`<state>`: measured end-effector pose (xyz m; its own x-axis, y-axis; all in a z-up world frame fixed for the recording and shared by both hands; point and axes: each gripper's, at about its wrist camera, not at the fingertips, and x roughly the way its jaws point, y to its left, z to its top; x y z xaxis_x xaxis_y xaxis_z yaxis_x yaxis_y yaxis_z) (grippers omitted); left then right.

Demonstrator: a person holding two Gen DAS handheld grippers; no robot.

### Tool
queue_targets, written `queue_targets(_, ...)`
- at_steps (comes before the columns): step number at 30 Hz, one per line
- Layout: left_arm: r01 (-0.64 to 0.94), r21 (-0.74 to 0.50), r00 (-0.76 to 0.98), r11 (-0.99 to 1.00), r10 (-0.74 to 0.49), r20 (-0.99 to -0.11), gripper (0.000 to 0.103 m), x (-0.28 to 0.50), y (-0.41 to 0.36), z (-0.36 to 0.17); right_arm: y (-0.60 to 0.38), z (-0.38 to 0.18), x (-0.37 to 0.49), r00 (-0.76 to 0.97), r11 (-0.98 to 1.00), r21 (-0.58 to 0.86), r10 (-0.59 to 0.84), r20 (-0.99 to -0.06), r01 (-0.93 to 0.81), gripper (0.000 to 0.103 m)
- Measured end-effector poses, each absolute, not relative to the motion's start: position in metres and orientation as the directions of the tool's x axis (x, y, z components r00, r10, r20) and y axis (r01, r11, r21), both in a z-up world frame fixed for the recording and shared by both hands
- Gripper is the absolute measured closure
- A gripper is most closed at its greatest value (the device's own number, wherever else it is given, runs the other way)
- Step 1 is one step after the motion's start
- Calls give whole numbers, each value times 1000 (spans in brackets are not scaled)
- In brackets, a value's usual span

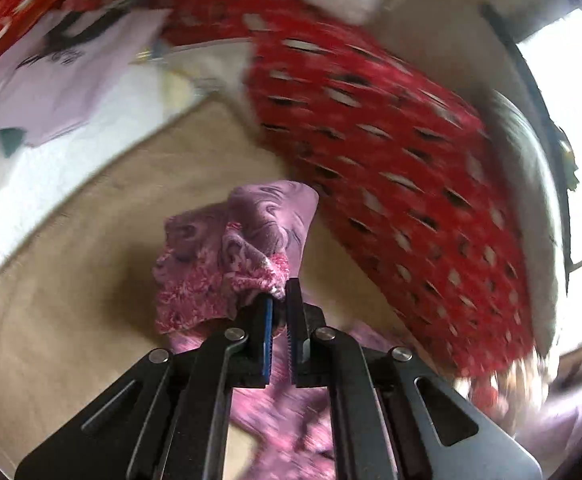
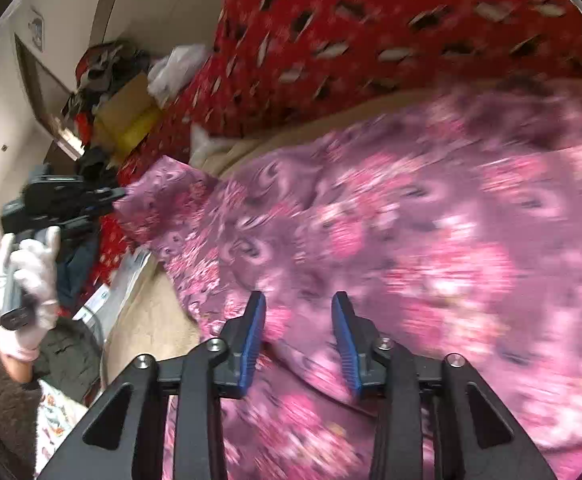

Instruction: Fold small clothes

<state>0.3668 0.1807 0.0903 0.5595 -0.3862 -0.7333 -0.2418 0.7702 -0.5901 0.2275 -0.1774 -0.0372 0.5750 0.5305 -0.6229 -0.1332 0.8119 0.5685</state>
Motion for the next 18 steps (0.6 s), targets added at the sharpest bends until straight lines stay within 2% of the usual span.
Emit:
queue_targets(6,-98,-587,524,804,-460,-717,99,348,94,123,-241,-21,196,646,908,416,344,-682,-44,58)
queue_targets(10,-40,-599,468,799,-515,-718,99,337,37,118,-284,-29,178,665,930,364,243,-707,47,53)
queue_targets(12,-16,-604,416,797,-544,-729,99,329,7,104,-300,-45,174,652,913,399,254,-714,81,54)
queue_targets(14,-4,-597,353,802,-558,-751,99,318,-23,77,-310,-53,166,692,883,465,300,-656,58,54)
queue_targets(18,-66,-582,211,810,-559,-802,99,305,-53,11,-310,-54,165,704,880,473,311,-639,41,51)
